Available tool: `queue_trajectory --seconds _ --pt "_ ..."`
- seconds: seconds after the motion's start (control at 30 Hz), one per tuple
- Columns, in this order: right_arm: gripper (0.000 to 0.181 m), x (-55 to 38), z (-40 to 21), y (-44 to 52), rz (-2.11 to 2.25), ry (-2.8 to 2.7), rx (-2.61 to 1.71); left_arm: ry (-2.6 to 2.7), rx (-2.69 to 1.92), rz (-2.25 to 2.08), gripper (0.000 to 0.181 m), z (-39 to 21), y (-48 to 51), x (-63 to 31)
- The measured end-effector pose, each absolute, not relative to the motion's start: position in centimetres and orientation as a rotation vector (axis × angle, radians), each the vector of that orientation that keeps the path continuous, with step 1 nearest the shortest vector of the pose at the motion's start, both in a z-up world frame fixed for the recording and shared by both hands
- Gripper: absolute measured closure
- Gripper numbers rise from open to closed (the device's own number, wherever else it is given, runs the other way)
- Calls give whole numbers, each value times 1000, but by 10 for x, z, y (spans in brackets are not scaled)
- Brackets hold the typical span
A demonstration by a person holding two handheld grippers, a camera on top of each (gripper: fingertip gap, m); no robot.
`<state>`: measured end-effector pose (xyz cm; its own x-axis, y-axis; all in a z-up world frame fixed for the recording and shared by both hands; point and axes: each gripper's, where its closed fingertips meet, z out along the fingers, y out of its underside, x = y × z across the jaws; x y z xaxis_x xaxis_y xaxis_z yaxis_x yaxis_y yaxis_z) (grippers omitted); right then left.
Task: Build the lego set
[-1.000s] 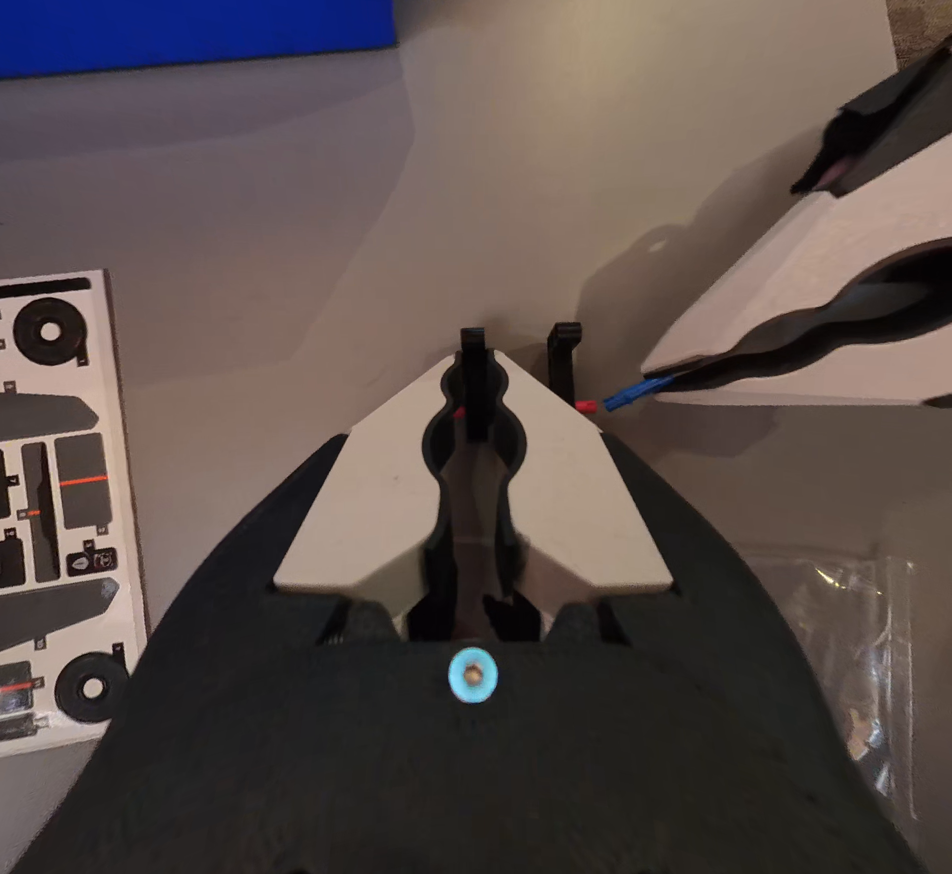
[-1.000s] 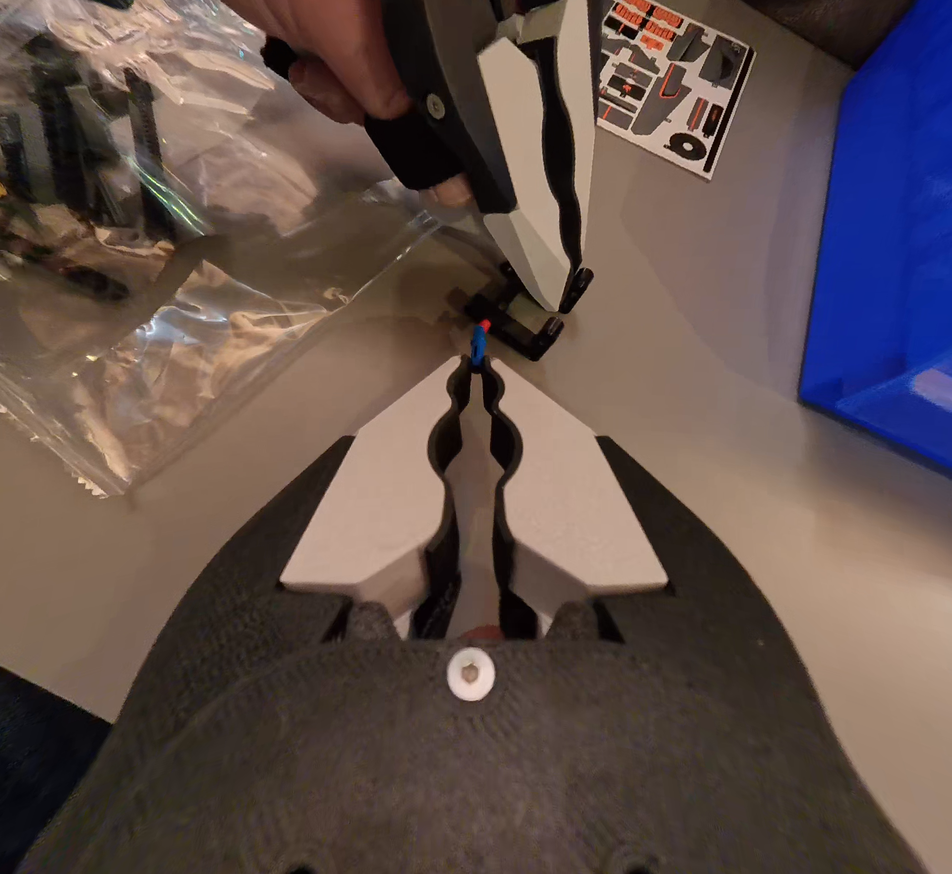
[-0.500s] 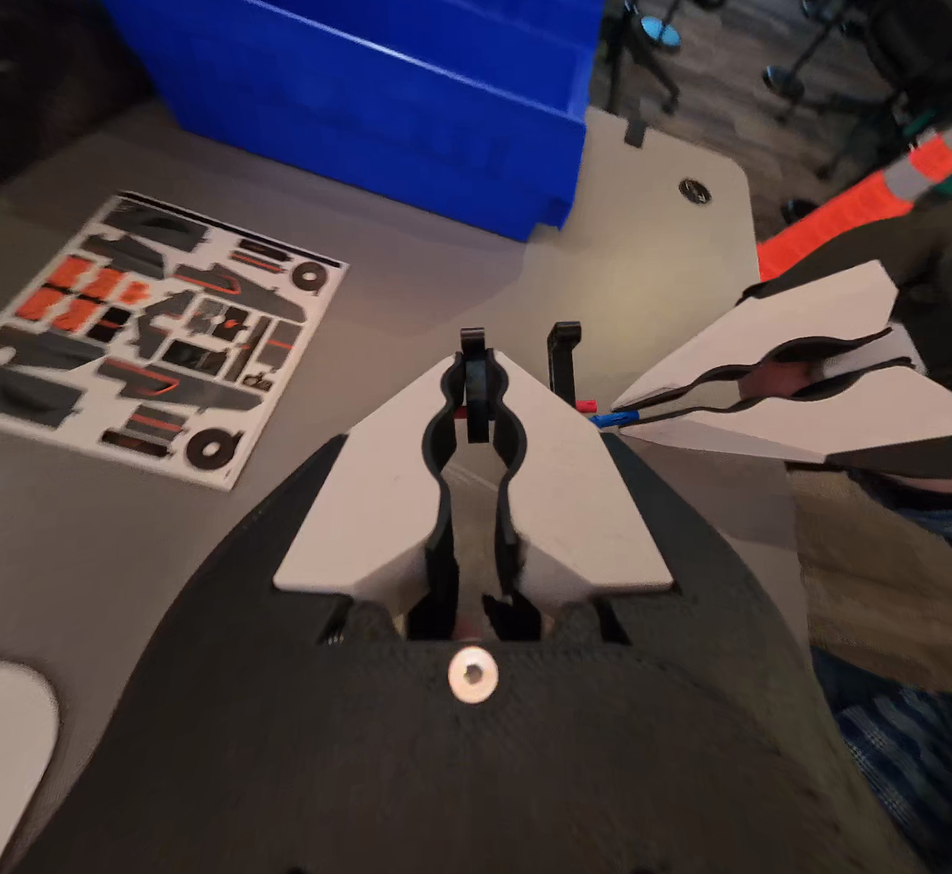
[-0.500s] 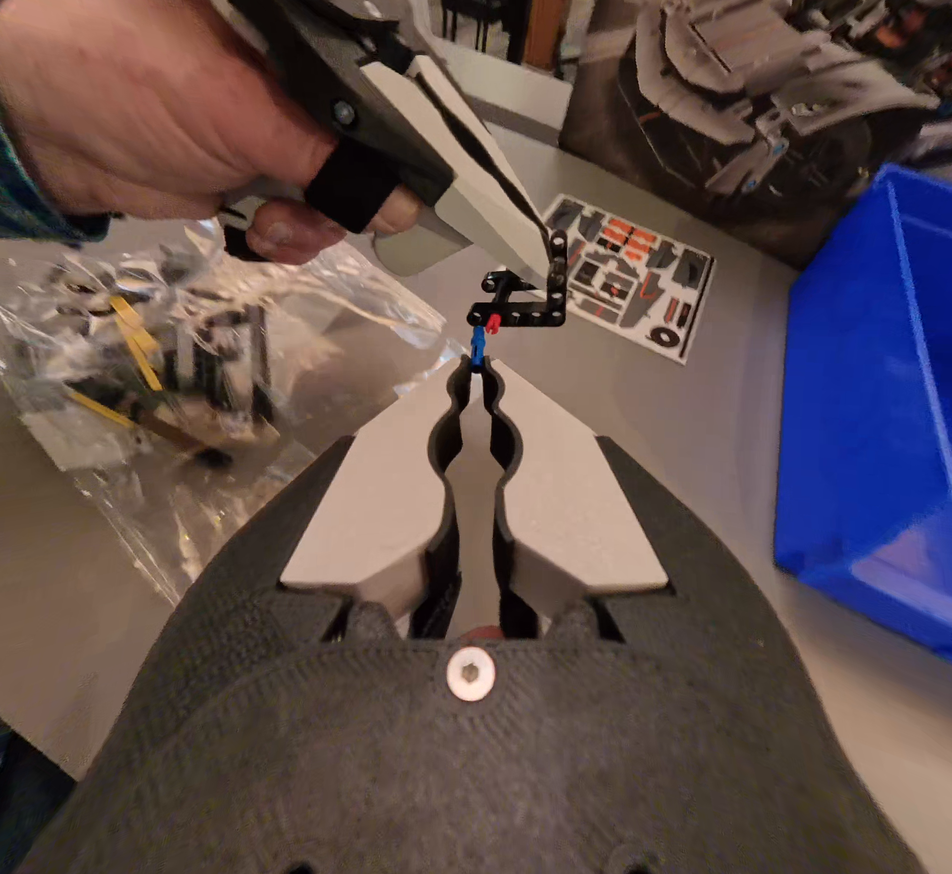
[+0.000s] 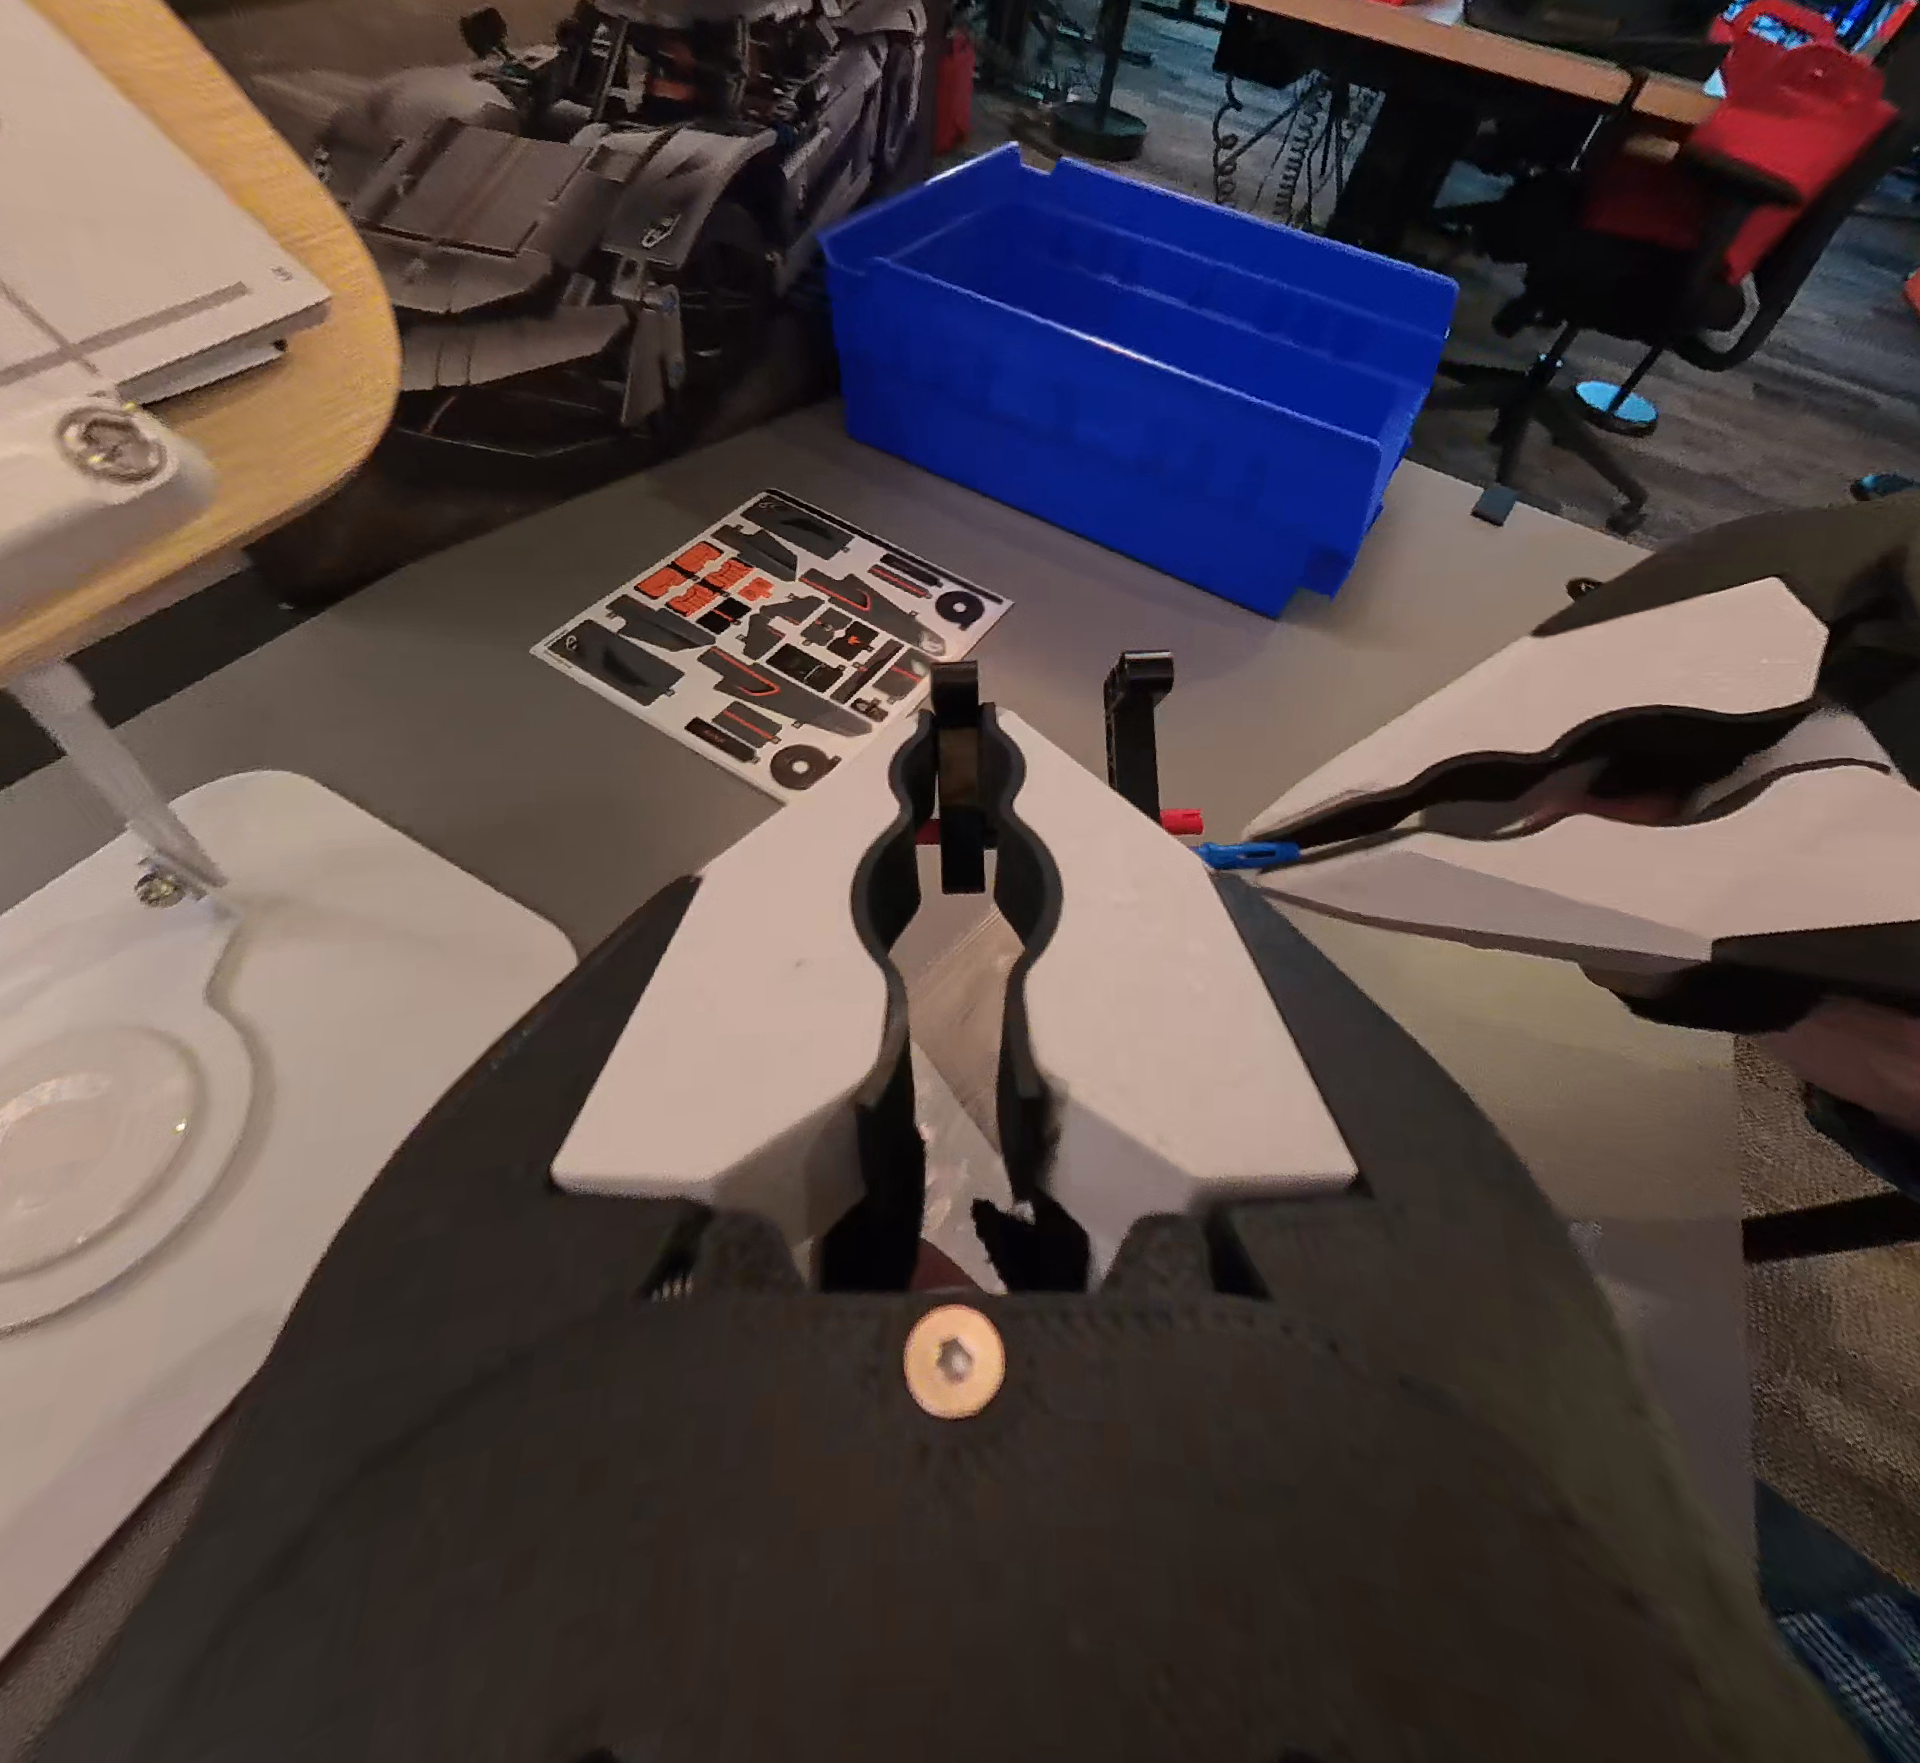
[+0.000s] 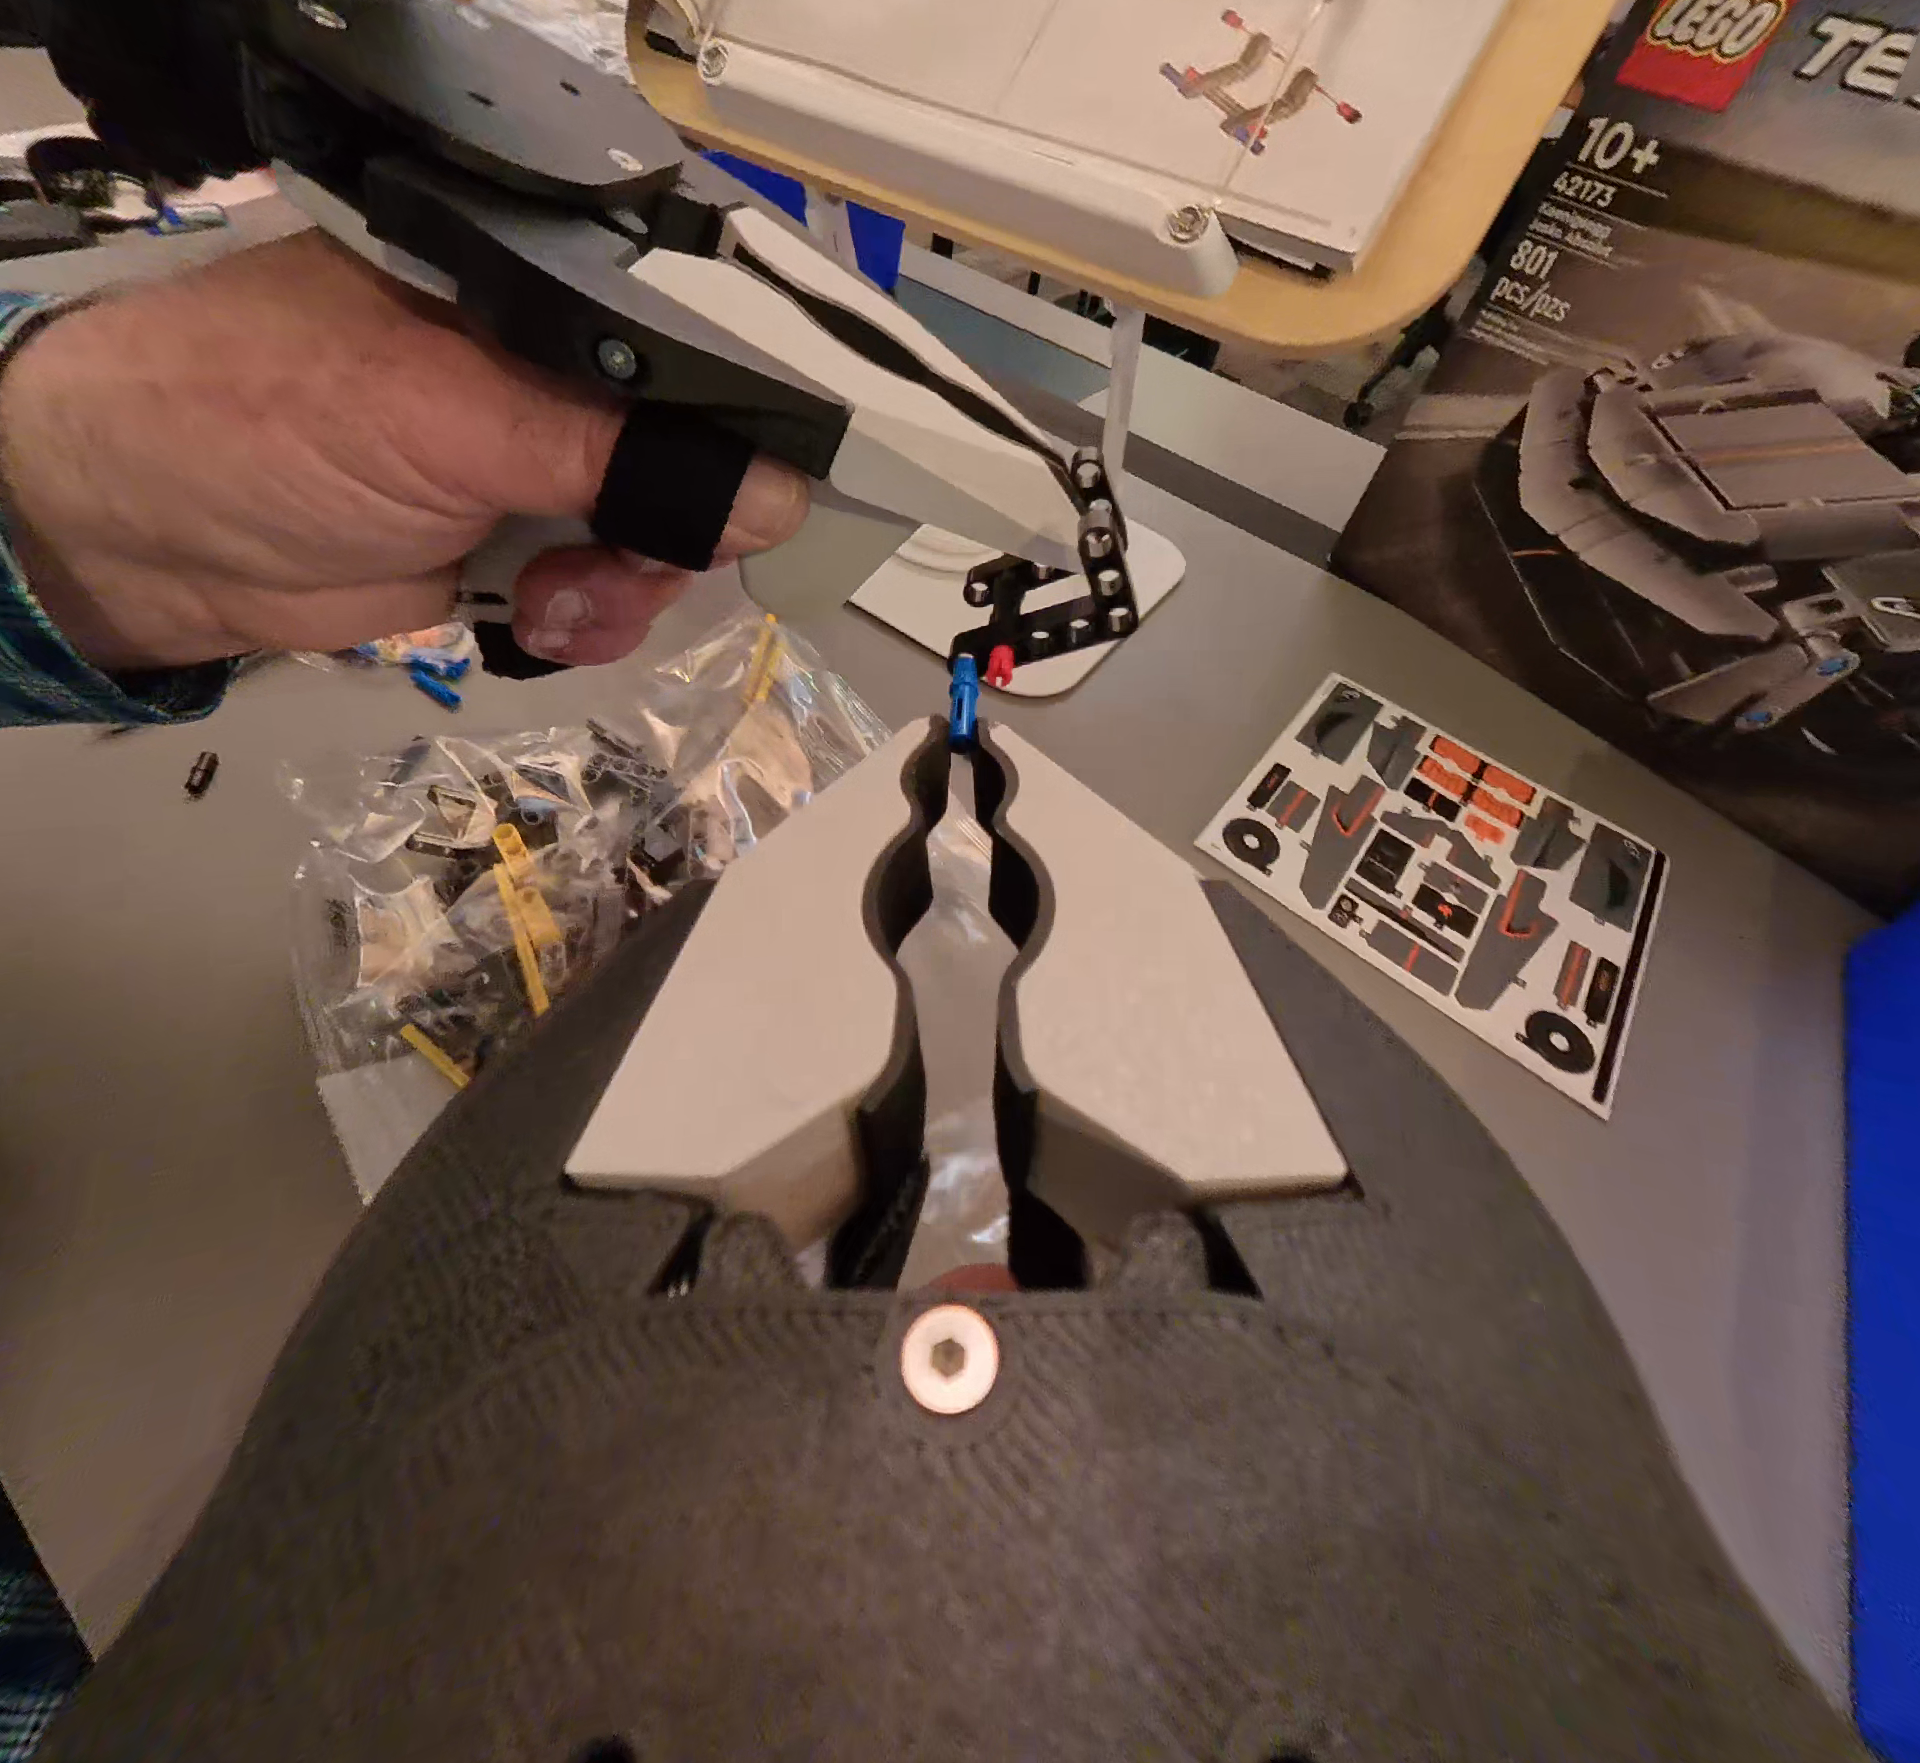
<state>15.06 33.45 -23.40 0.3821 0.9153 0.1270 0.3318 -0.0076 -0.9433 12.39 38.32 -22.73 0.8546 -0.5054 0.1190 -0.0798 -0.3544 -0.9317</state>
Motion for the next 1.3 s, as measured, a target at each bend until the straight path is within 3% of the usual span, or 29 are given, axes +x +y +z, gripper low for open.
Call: queue_trajectory --seconds 0.03,0.73,1.3 --pt "180 148 -234 334 681 -1156 -1562 425 -1899 -467 176 -227 382 121" --pt "180 109 -224 320 751 -1186 -1549 278 -1784 -312 176 -208 363 79" --pt "180 80 -211 305 509 -1291 -1376 -25 -1789 -537 176 -208 346 43"
